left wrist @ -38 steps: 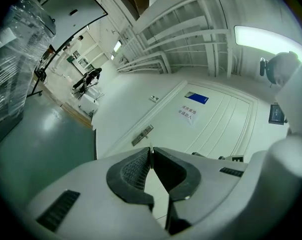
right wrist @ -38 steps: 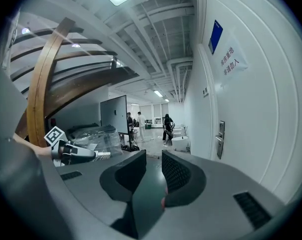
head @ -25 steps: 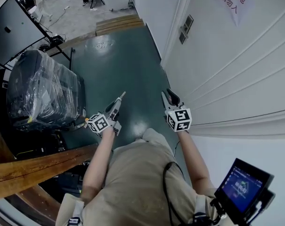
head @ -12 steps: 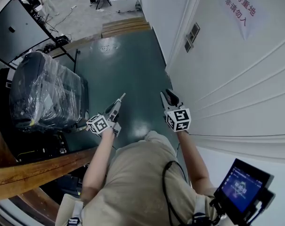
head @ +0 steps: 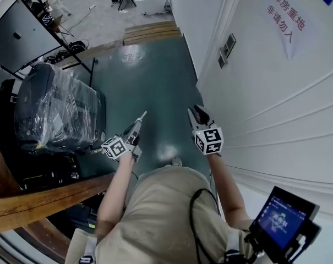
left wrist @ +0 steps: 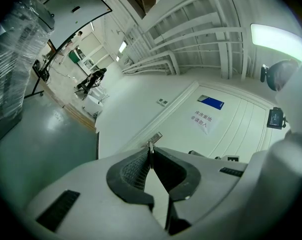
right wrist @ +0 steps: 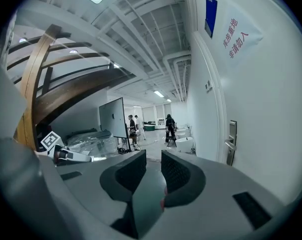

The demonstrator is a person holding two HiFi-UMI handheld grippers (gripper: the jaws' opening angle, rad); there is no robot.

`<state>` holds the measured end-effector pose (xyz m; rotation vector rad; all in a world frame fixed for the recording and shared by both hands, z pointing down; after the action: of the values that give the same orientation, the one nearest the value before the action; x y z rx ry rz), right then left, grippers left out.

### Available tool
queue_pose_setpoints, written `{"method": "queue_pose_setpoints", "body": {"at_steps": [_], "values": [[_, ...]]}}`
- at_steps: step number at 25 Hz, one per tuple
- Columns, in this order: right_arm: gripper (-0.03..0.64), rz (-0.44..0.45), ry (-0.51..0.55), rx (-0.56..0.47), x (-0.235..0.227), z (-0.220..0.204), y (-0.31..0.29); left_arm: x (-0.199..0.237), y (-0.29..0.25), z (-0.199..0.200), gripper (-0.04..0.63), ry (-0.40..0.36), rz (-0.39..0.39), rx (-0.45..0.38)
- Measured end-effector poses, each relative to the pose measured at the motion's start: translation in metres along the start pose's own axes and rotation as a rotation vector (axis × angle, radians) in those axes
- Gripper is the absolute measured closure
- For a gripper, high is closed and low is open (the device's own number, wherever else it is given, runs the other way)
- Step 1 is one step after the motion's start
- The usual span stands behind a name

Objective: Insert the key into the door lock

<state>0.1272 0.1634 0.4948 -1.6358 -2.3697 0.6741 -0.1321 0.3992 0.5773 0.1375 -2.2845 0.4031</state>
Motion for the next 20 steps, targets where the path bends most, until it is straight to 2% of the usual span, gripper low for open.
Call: {"method": "queue_pose_setpoints", "body": {"at_steps": [13, 20], "values": [[0.529, 0.002, -0.015, 0.035, -0.024, -0.012, -0.018, 0.011, -0.025, -0.006, 0.562, 0.041, 0.006, 0.007], [0.529, -0.003, -0.018, 0.053, -0.022, -0.001, -0.043, 0.027, -0.03, 0.014, 0.563, 0.053, -0.002, 0.018]]}}
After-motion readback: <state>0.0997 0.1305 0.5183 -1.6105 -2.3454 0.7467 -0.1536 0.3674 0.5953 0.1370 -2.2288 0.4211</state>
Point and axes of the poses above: the fingertips, and each gripper's own axes: y backward along the fingers, x to its left, z out of its top, the point moved 10 cm from there along y, backward along the fingers, and after that the axes turned 14 degrees about x, right-handed, at the moved point
